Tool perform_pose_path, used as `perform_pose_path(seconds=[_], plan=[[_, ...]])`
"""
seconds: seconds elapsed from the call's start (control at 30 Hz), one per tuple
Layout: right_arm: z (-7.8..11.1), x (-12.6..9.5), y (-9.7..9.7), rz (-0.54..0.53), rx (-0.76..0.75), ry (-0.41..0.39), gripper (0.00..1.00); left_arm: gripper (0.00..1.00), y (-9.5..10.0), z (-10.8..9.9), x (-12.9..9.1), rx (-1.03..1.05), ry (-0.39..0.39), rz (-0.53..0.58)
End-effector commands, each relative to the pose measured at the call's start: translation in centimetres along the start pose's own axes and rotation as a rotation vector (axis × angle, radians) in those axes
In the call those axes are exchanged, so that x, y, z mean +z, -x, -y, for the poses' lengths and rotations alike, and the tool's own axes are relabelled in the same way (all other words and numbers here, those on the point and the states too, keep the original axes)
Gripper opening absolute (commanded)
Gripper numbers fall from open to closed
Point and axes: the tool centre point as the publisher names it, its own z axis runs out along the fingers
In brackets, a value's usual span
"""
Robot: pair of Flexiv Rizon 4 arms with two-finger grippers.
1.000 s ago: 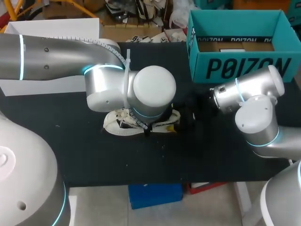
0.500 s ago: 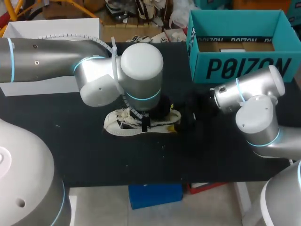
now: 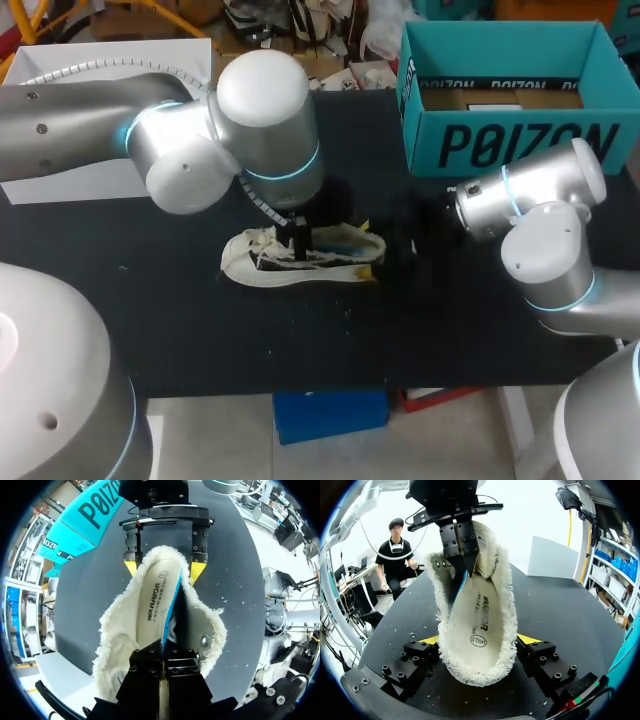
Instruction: Take the shoe out of the shoebox, open the shoe tongue, remove and reinsert the insole, then place the shoe into the shoebox
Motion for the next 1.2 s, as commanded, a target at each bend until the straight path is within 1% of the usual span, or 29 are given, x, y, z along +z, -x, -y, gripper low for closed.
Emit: perform_pose_path(seconds=[0.03,0.27,0.33,0.47,0.57,0.6,0.77,0.97,1.1,1.2], plan=[[0.1,0.1,0.0,0.0,0.001,-0.003,0.0,0.0,-0.6,-0.6,-1.4,0.006,-0.057,0.004],[0.1,0.1,0.0,0.0,0.001,-0.003,0.0,0.0,-0.6,-0.3,-1.4,0.008,-0.075,0.001],[0.1,0.1,0.0,0.0,0.001,-0.003,0.0,0.0,-0.6,0.0,-1.0,0.011,-0.075,-0.004],[0.1,0.1,0.0,0.0,0.001,-0.003,0.0,0.0,-0.5,0.9,0.4,0.045,-0.06,-0.036],[0.1,0.1,0.0,0.0,0.001,-0.003,0.0,0.0,-0.5,1.7,0.7,0.087,-0.079,-0.04],[0.1,0.1,0.0,0.0,0.001,-0.003,0.0,0.14,-0.5,2.0,0.8,0.106,-0.094,-0.044],[0.1,0.1,0.0,0.0,0.001,-0.003,0.0,0.35,-1.1,3.1,0.7,0.183,-0.14,-0.034],[0.1,0.1,0.0,0.0,0.001,-0.003,0.0,0.39,-1.3,4.1,0.6,0.229,-0.179,-0.029],[0.1,0.1,0.0,0.0,0.001,-0.003,0.0,0.38,-1.6,4.7,0.3,0.247,-0.194,-0.021],[0.1,0.1,0.0,0.0,0.001,-0.003,0.0,0.38,-1.8,5.2,0.5,0.258,-0.196,-0.022]])
